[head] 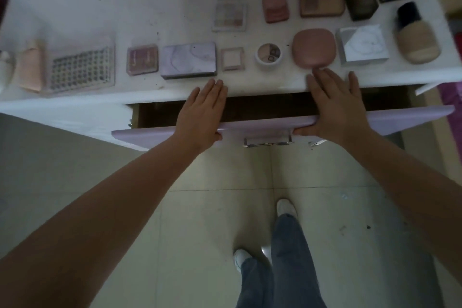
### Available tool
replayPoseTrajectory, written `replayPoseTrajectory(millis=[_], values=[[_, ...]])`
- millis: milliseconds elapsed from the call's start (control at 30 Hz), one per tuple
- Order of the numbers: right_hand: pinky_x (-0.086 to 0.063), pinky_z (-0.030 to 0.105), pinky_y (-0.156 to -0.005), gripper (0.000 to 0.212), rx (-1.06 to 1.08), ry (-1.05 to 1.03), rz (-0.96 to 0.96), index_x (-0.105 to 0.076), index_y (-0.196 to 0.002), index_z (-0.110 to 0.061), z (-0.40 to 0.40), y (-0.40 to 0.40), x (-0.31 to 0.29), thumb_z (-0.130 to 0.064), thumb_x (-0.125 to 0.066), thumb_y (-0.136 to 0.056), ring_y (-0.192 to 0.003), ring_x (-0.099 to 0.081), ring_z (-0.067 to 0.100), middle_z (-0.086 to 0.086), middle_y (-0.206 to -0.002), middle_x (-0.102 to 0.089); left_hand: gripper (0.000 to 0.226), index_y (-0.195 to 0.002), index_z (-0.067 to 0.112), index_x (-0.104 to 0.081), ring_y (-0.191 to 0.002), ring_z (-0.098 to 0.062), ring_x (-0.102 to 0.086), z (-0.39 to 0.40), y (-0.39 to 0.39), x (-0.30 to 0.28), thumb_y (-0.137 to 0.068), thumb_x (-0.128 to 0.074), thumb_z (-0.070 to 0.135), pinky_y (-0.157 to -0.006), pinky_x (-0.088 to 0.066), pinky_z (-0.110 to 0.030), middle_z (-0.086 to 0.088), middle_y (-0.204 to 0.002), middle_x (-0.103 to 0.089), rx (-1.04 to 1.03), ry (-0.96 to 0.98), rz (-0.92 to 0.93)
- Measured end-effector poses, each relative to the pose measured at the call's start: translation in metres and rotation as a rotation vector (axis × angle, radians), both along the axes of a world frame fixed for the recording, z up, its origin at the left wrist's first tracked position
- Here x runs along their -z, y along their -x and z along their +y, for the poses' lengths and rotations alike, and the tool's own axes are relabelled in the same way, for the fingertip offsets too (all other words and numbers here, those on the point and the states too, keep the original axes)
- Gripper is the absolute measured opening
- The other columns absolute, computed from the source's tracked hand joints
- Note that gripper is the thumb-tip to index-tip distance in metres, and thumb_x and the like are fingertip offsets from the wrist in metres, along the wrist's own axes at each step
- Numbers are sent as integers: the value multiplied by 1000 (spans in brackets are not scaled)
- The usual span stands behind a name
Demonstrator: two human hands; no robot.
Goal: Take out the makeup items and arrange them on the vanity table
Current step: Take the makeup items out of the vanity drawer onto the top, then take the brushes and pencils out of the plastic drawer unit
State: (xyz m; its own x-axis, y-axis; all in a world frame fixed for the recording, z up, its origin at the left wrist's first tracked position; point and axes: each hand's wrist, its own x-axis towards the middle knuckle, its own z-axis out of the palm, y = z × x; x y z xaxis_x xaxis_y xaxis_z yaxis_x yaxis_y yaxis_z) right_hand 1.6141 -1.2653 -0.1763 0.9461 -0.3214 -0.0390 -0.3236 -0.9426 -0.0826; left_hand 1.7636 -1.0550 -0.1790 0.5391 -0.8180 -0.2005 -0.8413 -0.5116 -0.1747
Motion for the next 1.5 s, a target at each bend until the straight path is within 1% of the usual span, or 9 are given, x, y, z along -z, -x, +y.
replayPoseTrajectory(millis=[233,400,533,733,900,1033,1167,1333,1500], values=[[-49,52,-78,90,-54,143,-107,-61,-99,9,-7,-13,1,-43,-89,-30,-79,-62,41,29,-88,-62,90,-141,5,-14,-122,-26,-37,-25,-6,-13,-75,-71,29,-106,-30,-32,-14,-137,-33,90,-59,-53],[-51,37,-64,77,-57,236,-80,-62,-79,1,-6,-22,1,-48,-87,-25,-64,-61,31,22,-73,-62,68,-128,3,-38,-104,-19,-51,-33,-8,-17,-70,-70,14,-83,-43,-22,-9,-121,-49,115,-61,-155],[-49,29,-58,69,-46,247,-96,-58,-68,-3,-4,-25,1,-48,-86,-24,-59,-60,27,18,-70,-61,50,-77,9,-70,-55,-13,-59,-31,-9,-23,-29,-82,9,-46,-43,-18,-2,-68,-64,222,74,-253],[-47,26,-55,59,-65,346,-210,-57,-63,-7,-8,-32,5,-49,-84,-31,-55,-58,24,14,-66,-62,39,-65,7,-65,-49,-20,-56,-40,-9,-15,-30,-80,-1,-47,-45,-20,-6,-60,-60,207,193,-200],[-49,25,-55,58,-44,372,-205,-56,-61,-8,-3,-31,6,-50,-84,-32,-53,-58,23,12,-63,-61,37,-75,5,-69,-55,-21,-60,-40,-4,-10,-40,-81,0,-54,-49,-22,-8,-66,-64,147,237,-136],[-56,47,-67,60,28,254,-169,-65,-81,0,13,-19,-3,-52,-76,-54,-73,-66,39,25,-82,-66,64,-135,4,-40,-127,-32,-41,-26,9,-21,-77,-67,6,-106,-33,-36,-21,-135,-45,-158,188,50],[-40,65,-86,62,-183,172,-269,-61,-116,-6,46,-25,-20,-51,-65,-73,-113,-54,45,24,-123,-57,62,-127,6,-53,-120,-44,-47,17,31,-39,-72,-75,25,-96,-39,-56,-22,-131,-52,-281,361,-27],[-32,69,-91,70,-552,28,-248,-52,-126,-5,126,-62,-45,-58,-46,-80,-118,-46,49,28,-130,-49,67,-141,28,3,-143,-27,0,102,83,-34,-92,-38,49,-114,5,-43,-1,-155,1,-856,258,-59],[-24,67,-100,67,-944,-9,-166,-45,-133,-11,246,-41,-43,-56,-47,-83,-128,-37,45,23,-140,-40,65,-145,26,6,-142,-21,12,209,199,-39,-92,-20,54,-106,19,-38,2,-156,8,-1333,118,-101]])
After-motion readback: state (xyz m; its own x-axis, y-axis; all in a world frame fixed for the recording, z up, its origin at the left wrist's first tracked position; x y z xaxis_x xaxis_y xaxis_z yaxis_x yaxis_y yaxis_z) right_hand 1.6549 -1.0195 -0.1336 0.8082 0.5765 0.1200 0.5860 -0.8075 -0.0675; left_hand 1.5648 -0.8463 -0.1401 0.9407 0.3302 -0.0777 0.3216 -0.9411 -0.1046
